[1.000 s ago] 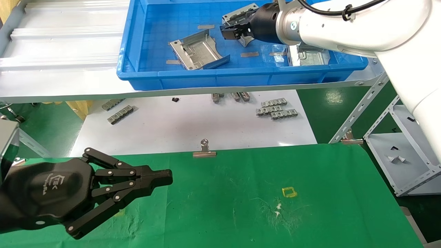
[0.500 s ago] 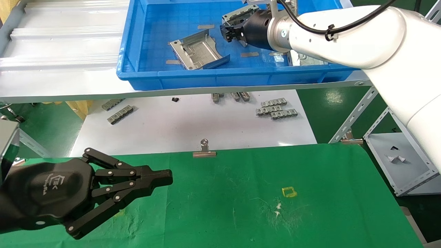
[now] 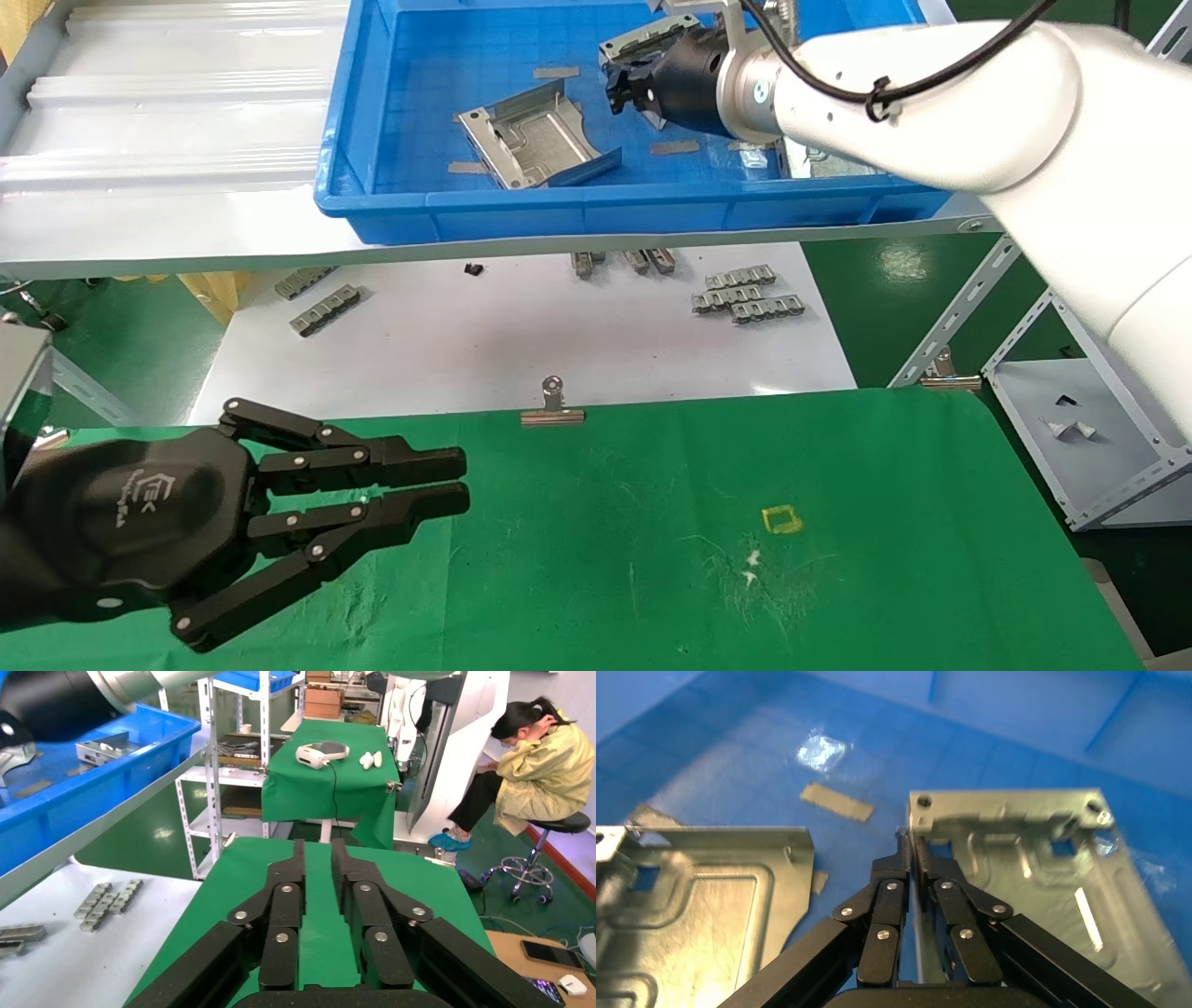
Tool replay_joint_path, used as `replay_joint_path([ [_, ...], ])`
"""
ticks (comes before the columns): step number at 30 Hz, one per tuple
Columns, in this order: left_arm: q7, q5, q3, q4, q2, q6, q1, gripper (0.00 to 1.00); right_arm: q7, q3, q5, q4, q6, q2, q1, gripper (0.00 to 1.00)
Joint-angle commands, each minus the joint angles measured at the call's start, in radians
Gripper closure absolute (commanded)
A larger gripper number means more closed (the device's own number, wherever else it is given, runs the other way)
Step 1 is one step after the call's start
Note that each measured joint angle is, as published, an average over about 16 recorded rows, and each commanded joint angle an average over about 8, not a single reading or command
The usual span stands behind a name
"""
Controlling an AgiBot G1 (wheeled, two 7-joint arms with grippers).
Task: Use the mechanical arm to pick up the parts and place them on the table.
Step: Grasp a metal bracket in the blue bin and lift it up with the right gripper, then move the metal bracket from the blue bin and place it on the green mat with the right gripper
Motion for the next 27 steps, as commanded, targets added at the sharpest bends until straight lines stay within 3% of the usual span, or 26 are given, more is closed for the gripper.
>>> replay_joint_path([
  [1, 0.000, 0.000, 0.000, 0.000, 0.000, 0.000, 0.000, 0.00, 0.005, -0.012, 0.007, 0.003, -0.002, 0.001, 0.011, 1.00],
  [8, 0.000, 0.000, 0.000, 0.000, 0.000, 0.000, 0.000, 0.00, -0.061, 0.014, 0.084, 0.058, -0.031, 0.053, 0.039, 1.00],
  [20, 0.000, 0.000, 0.000, 0.000, 0.000, 0.000, 0.000, 0.00, -0.285, 0.136, 0.306, 0.356, -0.193, 0.315, 0.028, 1.00],
  [27, 0.000, 0.000, 0.000, 0.000, 0.000, 0.000, 0.000, 0.00, -0.341, 0.148, 0.324, 0.375, -0.201, 0.353, 0.003, 1.00],
])
